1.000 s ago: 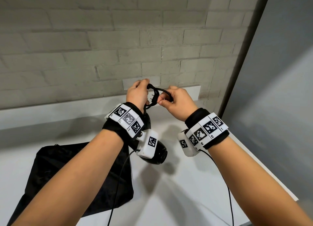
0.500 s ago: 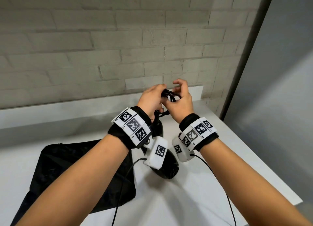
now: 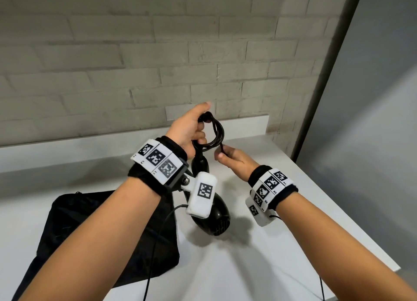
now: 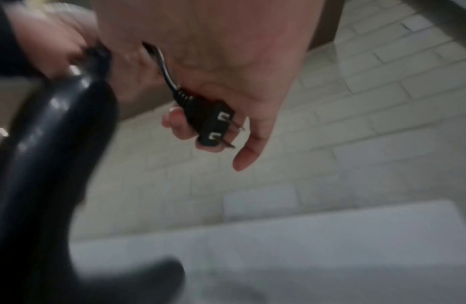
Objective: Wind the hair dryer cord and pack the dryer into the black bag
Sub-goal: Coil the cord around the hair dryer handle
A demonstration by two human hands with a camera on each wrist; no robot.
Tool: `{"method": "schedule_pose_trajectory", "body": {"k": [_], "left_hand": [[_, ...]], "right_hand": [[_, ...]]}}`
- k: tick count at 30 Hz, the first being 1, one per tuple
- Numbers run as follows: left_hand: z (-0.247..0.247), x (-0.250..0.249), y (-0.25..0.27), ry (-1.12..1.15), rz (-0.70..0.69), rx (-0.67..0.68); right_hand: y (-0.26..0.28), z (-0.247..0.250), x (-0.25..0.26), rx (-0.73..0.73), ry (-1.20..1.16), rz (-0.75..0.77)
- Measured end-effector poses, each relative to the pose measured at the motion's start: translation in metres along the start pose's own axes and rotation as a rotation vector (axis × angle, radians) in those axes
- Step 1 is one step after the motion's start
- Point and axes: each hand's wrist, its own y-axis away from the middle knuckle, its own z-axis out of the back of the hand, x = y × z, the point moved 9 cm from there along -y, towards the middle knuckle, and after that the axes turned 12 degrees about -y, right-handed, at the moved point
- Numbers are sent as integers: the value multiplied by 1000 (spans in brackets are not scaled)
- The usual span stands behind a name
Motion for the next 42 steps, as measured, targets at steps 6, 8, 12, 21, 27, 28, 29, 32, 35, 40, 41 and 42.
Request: {"method": "schedule_pose_trajectory", "body": {"k": [6,8,12,21,27,28,29,32,35,40,41,42], "left_hand": [[-2,14,1,-80,-24,-42],[-1,13,0,-58,-23,-42],[2,8,-2,8,-40,-65],[-19,12,8,-140,-19,134],[-26,17,7,-130,0,124],[-26,15,6,-121,-10,109],[-26,12,6,-113,-27,90],[-27,6,4,-110,-69,46],[-25,8,-1,-164,-99,-12],[-5,12,-15,-196,-153,-217],[0,11,-17,-167,-152,-247],[4,10,-19,-128,-143,-269]], "right_hand": [[-1,10,-22,12,135,-135],[-2,4,-17,27,94,-112],[-6,2,-3,-5,-63,-108],[-19,30,12,-150,-82,-68],[-28,49,53,-203,118,15],[-29,53,58,-216,169,18],[-31,58,64,-240,209,17],[-34,70,82,-313,272,62],[-30,72,92,-375,383,107],[-19,54,108,-367,314,204],[-17,49,107,-350,280,208],[-16,44,103,-325,252,203]]}}
